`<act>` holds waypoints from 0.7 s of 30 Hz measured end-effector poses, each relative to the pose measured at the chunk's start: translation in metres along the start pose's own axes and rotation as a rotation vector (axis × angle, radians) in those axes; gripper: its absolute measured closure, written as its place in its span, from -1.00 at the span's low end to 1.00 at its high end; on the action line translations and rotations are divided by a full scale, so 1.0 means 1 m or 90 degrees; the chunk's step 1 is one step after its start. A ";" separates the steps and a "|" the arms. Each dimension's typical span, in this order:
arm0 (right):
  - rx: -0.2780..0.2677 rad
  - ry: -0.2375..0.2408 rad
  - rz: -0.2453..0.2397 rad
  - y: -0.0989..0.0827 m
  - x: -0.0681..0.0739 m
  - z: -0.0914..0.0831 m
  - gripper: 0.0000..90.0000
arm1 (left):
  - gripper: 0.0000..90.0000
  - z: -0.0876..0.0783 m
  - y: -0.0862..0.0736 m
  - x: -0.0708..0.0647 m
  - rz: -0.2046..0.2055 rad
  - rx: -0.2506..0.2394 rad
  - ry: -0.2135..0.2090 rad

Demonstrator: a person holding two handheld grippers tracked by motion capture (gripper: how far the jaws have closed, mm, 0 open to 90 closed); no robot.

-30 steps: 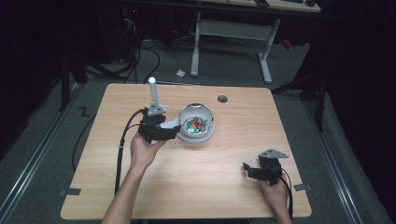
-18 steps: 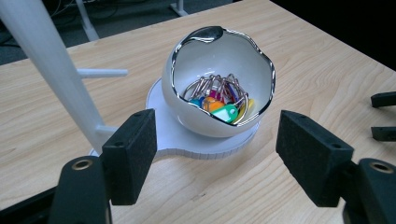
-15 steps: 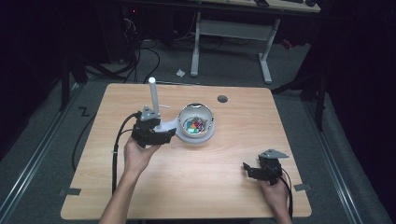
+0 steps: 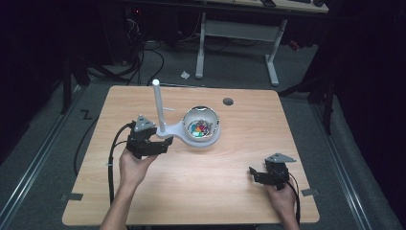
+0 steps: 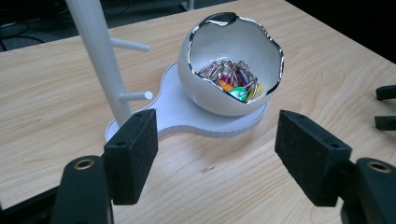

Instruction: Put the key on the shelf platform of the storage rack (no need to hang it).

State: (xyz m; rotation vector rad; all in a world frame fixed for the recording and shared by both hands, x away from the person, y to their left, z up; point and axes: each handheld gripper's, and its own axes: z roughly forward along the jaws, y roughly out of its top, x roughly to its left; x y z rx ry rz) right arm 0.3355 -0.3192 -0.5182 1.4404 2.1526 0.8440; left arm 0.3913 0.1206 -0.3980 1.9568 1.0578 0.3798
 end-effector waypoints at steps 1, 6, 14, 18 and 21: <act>0.000 0.000 0.000 0.000 0.000 0.000 -0.49 | -0.32 -0.001 -0.001 0.000 -0.003 -0.001 -0.001; 0.000 0.000 0.000 0.000 0.000 0.000 -0.49 | -0.32 -0.007 -0.008 0.003 -0.014 -0.006 0.000; 0.000 0.000 0.000 0.000 0.000 0.000 -0.49 | -0.32 -0.016 -0.016 0.004 -0.021 -0.015 0.004; 0.000 0.000 0.000 0.000 0.000 0.000 -0.49 | -0.32 -0.021 -0.022 0.005 -0.030 -0.021 0.004; 0.000 0.000 0.001 0.000 0.000 0.000 -0.49 | -0.32 -0.023 -0.027 0.005 -0.034 -0.020 0.005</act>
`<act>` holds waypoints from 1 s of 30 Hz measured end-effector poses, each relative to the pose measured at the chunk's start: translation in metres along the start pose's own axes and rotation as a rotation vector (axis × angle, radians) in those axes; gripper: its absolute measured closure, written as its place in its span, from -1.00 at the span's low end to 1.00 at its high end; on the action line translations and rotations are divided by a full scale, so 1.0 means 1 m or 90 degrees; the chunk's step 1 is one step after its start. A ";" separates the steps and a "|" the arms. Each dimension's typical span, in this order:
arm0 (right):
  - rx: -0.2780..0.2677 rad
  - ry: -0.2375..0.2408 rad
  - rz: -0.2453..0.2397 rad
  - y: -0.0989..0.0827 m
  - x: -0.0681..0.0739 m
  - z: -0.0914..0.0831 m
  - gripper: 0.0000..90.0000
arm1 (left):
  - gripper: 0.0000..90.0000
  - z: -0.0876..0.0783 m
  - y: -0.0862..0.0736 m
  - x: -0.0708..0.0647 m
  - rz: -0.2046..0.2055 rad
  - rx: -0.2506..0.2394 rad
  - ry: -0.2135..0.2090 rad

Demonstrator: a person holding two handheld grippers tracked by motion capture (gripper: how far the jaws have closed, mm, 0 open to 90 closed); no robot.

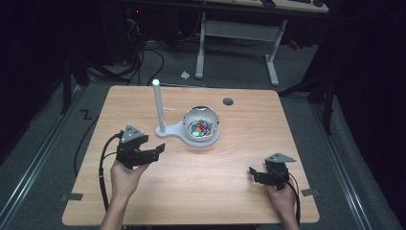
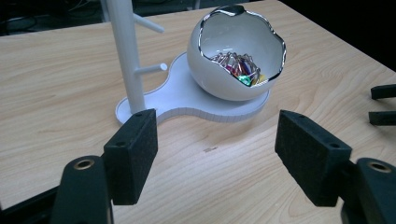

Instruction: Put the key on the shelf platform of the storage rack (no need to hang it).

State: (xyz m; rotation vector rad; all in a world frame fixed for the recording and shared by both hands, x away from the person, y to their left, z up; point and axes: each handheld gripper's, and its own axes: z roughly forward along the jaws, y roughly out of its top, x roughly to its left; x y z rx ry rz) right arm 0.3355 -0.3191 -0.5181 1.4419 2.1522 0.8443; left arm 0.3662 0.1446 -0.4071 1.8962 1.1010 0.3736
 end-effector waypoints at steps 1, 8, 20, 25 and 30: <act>0.000 0.000 0.000 0.000 0.000 0.000 -0.49 | -0.32 -0.001 -0.002 0.001 -0.002 0.001 0.000; 0.000 0.000 -0.001 0.000 0.000 0.000 -0.49 | -0.32 -0.005 -0.013 0.003 -0.019 -0.004 -0.001; 0.000 0.000 0.000 0.000 0.000 0.000 -0.49 | -0.31 -0.003 -0.025 0.003 -0.028 0.011 0.005; 0.000 0.000 0.000 0.000 0.000 0.000 -0.49 | -0.31 -0.001 -0.030 0.004 -0.036 0.012 0.000; 0.000 0.000 -0.001 0.000 0.000 0.000 -0.49 | -0.31 0.003 -0.035 0.003 -0.041 0.017 -0.003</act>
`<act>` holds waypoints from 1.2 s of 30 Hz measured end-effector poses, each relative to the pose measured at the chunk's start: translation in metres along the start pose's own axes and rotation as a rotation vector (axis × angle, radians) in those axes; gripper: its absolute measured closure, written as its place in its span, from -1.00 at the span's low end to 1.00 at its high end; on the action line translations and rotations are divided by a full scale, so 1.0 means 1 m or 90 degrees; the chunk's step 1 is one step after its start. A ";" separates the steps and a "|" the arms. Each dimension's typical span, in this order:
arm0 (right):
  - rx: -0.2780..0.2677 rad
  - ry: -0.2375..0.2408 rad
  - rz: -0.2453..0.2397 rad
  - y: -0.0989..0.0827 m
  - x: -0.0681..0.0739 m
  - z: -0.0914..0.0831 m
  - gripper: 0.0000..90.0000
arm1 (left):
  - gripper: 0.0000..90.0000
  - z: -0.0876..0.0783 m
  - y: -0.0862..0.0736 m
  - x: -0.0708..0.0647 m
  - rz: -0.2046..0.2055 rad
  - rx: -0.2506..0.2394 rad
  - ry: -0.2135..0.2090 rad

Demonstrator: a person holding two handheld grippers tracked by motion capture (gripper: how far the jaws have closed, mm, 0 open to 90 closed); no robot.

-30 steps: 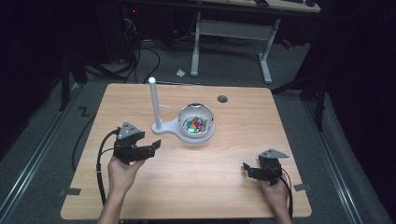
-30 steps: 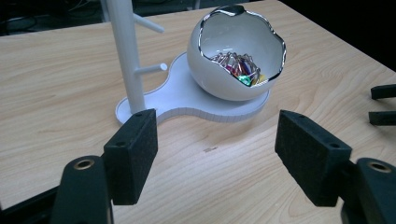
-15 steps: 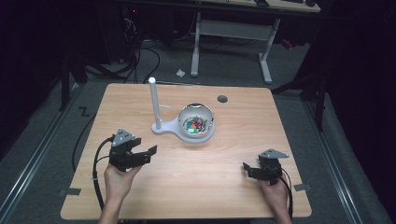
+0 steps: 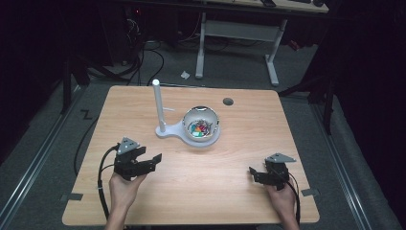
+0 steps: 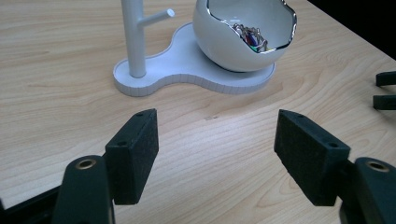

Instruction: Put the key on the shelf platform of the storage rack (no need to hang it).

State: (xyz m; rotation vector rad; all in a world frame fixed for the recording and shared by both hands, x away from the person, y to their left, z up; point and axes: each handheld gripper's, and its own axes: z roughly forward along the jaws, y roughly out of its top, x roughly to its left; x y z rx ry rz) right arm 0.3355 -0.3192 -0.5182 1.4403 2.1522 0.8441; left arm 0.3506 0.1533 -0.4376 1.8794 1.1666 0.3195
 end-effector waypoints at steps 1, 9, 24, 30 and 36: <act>0.000 0.000 0.000 0.000 0.000 0.000 -0.49 | -0.31 0.001 -0.001 0.000 -0.002 0.002 -0.001; 0.000 0.000 0.001 0.000 0.000 0.000 -0.49 | -0.31 0.005 -0.007 0.001 -0.008 0.004 -0.008; 0.000 0.000 0.001 0.000 0.000 0.000 -0.49 | -0.30 0.014 -0.017 0.005 -0.025 0.010 -0.013; 0.000 0.000 0.001 0.000 0.000 0.000 -0.49 | -0.31 0.018 -0.018 0.004 -0.019 0.015 -0.016; 0.000 0.000 0.000 0.000 0.000 0.000 -0.49 | -0.31 0.024 -0.021 0.000 -0.018 0.024 -0.020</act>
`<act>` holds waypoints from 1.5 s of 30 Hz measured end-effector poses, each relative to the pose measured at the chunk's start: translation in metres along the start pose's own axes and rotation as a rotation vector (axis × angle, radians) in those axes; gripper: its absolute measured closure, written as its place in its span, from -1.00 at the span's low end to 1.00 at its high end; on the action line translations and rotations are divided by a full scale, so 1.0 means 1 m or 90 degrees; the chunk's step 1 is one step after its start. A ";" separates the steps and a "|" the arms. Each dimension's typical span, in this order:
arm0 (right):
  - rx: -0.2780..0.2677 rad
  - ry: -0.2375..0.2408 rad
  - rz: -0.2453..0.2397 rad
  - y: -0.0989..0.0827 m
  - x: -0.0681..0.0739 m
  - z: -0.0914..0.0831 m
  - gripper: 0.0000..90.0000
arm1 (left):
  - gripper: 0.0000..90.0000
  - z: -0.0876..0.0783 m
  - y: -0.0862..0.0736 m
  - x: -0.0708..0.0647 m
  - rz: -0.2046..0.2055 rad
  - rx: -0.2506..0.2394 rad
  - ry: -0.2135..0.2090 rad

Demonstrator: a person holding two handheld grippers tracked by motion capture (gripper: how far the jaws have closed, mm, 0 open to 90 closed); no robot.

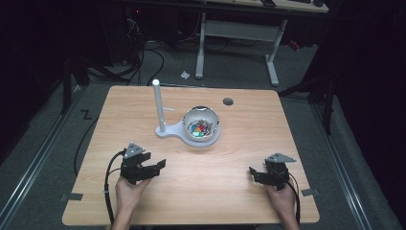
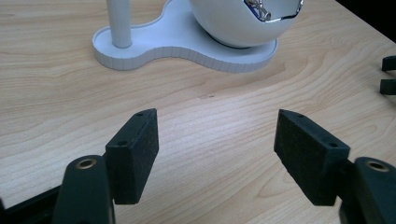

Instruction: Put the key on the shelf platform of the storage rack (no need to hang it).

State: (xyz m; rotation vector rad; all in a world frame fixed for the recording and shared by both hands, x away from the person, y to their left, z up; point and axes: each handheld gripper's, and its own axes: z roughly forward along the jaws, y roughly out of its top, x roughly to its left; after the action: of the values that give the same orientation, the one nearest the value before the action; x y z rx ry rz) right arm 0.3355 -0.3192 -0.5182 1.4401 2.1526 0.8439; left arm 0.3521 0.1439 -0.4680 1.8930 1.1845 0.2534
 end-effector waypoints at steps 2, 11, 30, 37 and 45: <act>0.000 0.000 0.001 0.000 0.000 0.000 -0.49 | -0.31 0.003 -0.001 -0.002 0.002 0.003 0.004; 0.000 0.000 0.001 0.000 0.000 0.000 -0.49 | -0.31 0.015 -0.003 -0.006 0.007 0.015 0.006; 0.000 0.000 0.001 0.000 0.000 0.000 -0.49 | -0.29 0.043 -0.011 -0.004 -0.016 0.033 0.007; 0.000 0.000 0.001 0.000 0.000 0.000 -0.49 | -0.29 0.052 -0.014 -0.008 0.021 0.051 0.058; 0.000 0.000 0.001 0.000 0.000 0.000 -0.49 | -0.30 0.061 -0.016 -0.011 0.043 0.056 0.084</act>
State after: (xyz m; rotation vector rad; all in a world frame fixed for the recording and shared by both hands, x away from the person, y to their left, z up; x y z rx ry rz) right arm 0.3354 -0.3191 -0.5181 1.4418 2.1522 0.8441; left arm 0.3709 0.1036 -0.5138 2.0221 1.2372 0.3727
